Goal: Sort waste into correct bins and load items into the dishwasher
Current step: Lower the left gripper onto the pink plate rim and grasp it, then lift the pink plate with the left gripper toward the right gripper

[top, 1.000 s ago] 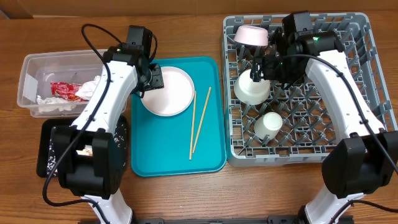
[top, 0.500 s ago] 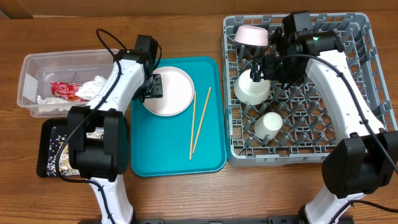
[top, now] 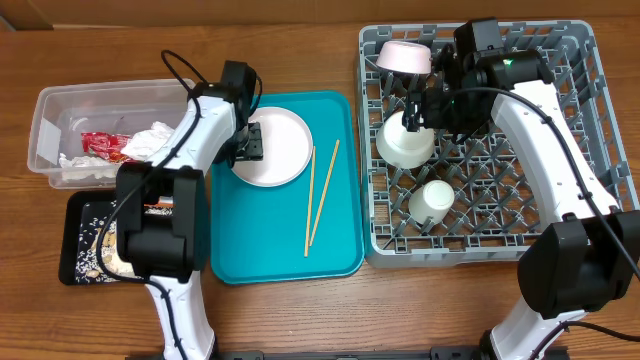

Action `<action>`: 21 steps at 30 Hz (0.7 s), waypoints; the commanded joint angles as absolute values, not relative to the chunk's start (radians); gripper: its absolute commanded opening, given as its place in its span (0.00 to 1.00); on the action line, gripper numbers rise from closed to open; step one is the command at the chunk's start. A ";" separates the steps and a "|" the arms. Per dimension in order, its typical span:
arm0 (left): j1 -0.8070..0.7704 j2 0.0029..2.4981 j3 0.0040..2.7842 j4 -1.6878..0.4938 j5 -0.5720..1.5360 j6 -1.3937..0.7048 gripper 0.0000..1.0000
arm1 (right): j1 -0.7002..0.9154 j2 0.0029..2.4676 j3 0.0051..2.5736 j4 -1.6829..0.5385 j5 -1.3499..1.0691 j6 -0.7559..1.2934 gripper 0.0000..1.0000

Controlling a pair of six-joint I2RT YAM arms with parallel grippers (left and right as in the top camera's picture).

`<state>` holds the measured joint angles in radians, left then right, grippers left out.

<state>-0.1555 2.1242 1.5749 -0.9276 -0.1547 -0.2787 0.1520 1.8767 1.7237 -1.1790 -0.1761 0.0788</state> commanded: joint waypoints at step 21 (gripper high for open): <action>-0.155 2.138 1.571 -0.857 -0.165 -0.258 0.76 | 0.156 1.846 1.723 -1.176 -0.178 0.081 1.00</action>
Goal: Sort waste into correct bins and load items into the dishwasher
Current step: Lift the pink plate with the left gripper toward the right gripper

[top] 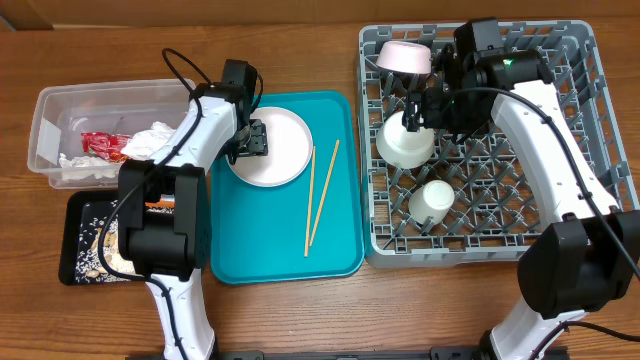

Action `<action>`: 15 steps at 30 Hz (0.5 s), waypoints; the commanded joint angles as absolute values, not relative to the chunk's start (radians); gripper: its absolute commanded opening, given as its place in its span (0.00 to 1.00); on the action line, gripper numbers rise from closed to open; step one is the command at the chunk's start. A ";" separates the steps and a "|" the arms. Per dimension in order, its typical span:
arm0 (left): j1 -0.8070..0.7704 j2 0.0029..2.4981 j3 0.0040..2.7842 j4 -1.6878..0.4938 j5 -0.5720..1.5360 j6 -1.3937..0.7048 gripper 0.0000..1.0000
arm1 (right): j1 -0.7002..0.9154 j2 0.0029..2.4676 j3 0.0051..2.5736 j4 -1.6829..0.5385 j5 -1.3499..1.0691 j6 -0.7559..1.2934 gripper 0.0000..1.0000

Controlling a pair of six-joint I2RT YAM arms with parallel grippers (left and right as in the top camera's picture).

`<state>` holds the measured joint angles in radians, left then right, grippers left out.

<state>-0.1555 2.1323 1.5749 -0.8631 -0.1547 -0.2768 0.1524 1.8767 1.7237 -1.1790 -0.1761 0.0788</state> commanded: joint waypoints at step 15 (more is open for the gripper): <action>-0.155 2.138 1.504 -0.793 -0.164 -0.278 0.65 | 0.156 1.846 1.723 -1.177 -0.178 0.081 1.00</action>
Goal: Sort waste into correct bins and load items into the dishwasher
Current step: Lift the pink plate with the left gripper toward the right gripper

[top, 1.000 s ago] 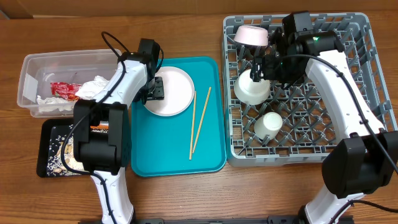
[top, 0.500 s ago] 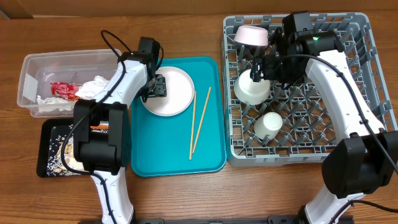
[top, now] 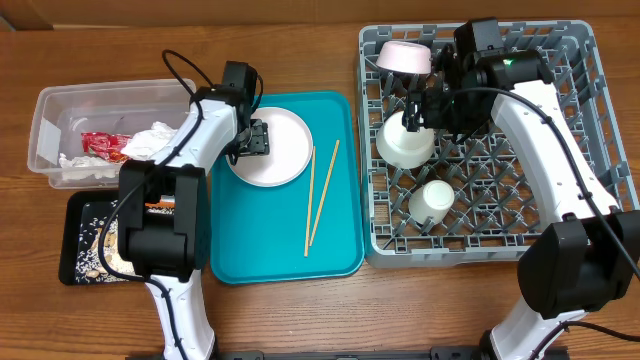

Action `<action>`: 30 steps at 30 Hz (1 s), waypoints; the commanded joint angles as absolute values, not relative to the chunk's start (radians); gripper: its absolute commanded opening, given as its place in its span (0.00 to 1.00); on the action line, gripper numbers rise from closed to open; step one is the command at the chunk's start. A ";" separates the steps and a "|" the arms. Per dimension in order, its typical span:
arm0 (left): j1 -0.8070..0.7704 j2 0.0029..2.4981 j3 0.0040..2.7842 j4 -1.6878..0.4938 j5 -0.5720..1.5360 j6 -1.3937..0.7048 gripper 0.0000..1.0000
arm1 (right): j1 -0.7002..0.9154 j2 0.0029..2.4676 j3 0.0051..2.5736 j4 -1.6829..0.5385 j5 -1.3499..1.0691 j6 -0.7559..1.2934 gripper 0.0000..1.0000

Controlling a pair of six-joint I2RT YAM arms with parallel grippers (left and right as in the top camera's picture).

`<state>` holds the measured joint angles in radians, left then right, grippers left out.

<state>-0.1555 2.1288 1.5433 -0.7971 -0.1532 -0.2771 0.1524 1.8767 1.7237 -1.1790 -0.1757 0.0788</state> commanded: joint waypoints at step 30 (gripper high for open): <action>-0.158 2.045 1.980 -1.177 -0.163 -0.344 0.04 | 0.156 1.846 1.723 -1.176 -0.177 0.081 1.00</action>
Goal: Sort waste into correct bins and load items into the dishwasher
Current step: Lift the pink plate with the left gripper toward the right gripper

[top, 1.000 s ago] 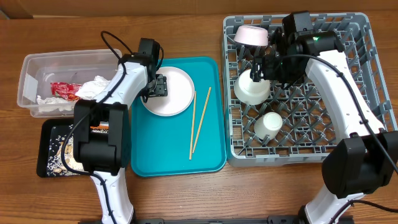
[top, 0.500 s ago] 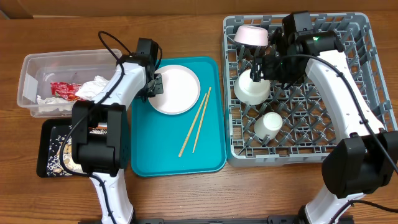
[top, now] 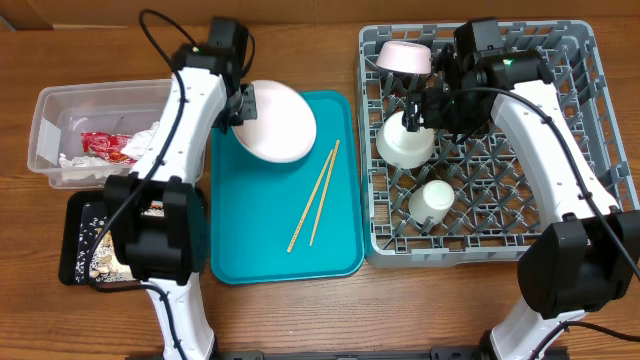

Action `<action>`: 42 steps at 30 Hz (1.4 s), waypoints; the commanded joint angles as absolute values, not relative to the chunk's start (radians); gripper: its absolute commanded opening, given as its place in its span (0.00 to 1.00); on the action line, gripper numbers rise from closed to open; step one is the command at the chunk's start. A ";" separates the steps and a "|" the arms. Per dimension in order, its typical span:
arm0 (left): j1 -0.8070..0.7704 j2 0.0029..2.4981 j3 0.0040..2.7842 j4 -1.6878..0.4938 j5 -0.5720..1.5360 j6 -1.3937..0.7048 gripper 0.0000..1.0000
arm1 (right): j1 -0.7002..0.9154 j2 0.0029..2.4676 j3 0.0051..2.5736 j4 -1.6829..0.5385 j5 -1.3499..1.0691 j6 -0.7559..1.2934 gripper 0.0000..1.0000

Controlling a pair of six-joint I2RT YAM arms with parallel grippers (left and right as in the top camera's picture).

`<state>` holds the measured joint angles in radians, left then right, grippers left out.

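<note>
A white plate (top: 280,122) is raised and tilted above the far left corner of the teal tray (top: 340,255). My left gripper (top: 243,104) is shut on the plate's left rim. Two wooden chopsticks (top: 314,198) lie slanted on the tray, near its middle. My right gripper (top: 416,112) sits at the top rim of an upturned white bowl (top: 405,145) in the grey dish rack (top: 590,150); its fingers are too dark to tell whether they are open or shut.
The rack also holds a pink bowl (top: 404,57) at its far left and a white cup (top: 432,200). A clear bin (top: 50,110) with a red wrapper and tissue stands at the left. In front of it lies a black food tray (top: 82,245).
My left gripper has risen and moved toward the far edge with the plate, which is now tilted above the tray. The chopsticks have shifted and lie more slanted. The right arm has not moved.
At first the plate lay flat on the tray with my left gripper at its left rim. The gripper stayed there through the two later moments, edging slightly inward. Now the plate is lifted clear in that gripper. My right gripper stayed at the white bowl throughout.
</note>
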<state>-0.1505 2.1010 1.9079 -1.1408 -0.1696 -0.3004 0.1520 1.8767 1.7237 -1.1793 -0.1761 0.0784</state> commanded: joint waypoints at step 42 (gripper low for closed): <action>-0.173 2.014 2.062 -1.322 0.345 -0.220 0.04 | 0.157 1.846 1.773 -1.083 -0.435 0.032 1.00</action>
<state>-0.1703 2.0533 2.0365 -1.3243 0.3084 -0.2317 0.1520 1.8767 1.7390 -1.0893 -0.3283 0.0647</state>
